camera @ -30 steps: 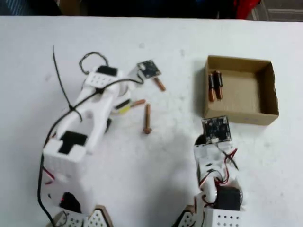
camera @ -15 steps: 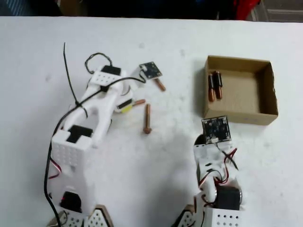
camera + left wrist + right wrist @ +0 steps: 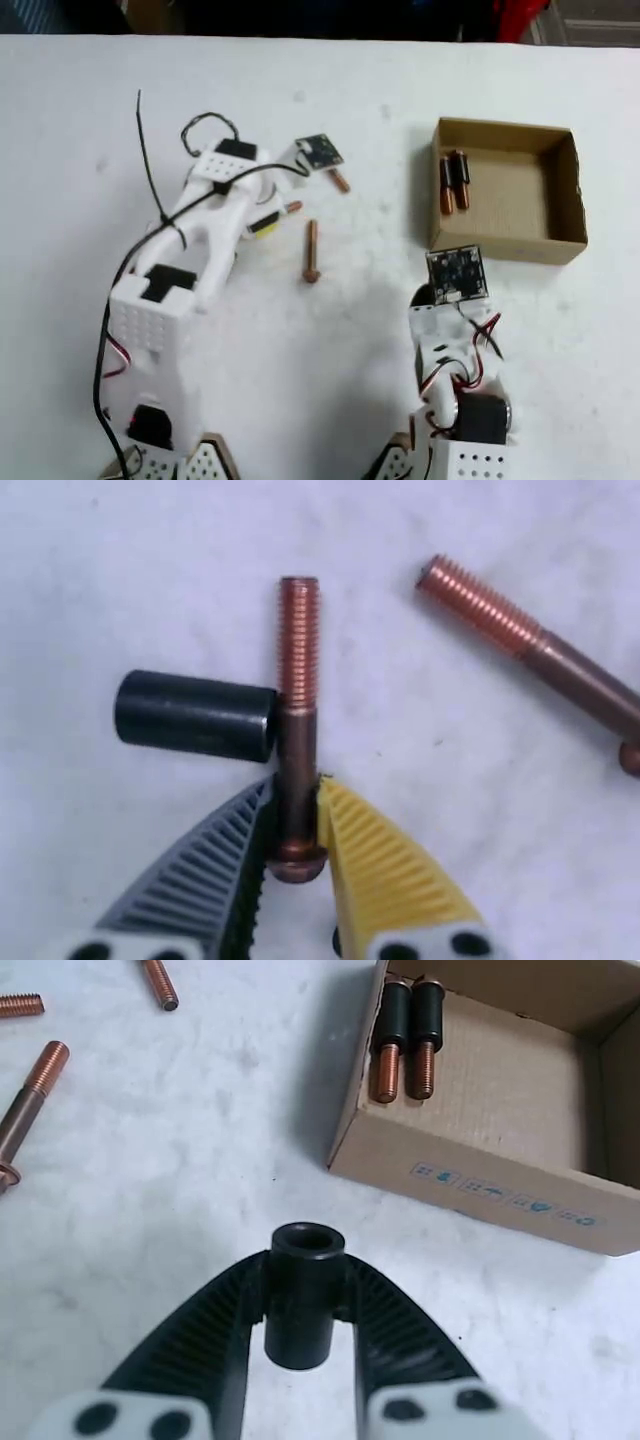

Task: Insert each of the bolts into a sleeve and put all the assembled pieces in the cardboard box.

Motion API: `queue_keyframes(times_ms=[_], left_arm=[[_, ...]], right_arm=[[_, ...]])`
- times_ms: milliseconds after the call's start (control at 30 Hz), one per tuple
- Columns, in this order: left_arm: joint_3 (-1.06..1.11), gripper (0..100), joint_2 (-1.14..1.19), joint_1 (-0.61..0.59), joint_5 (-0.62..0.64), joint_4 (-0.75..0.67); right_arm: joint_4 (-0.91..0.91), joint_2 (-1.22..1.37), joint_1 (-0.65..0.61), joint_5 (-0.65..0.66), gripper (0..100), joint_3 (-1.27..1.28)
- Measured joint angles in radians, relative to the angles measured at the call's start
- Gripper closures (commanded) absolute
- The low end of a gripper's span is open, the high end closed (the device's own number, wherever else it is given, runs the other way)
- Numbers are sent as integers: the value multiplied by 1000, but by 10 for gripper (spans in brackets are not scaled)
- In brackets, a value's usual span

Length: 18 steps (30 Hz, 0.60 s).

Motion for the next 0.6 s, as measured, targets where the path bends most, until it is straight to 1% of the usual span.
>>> queue_keyframes(times_ms=[333, 600], left_arm=[[0, 976, 0, 0, 0, 3], [-54, 977, 2, 72, 0, 186]], right_arm=[[0, 0, 2, 0, 982, 0], [0, 0, 2, 0, 982, 0]])
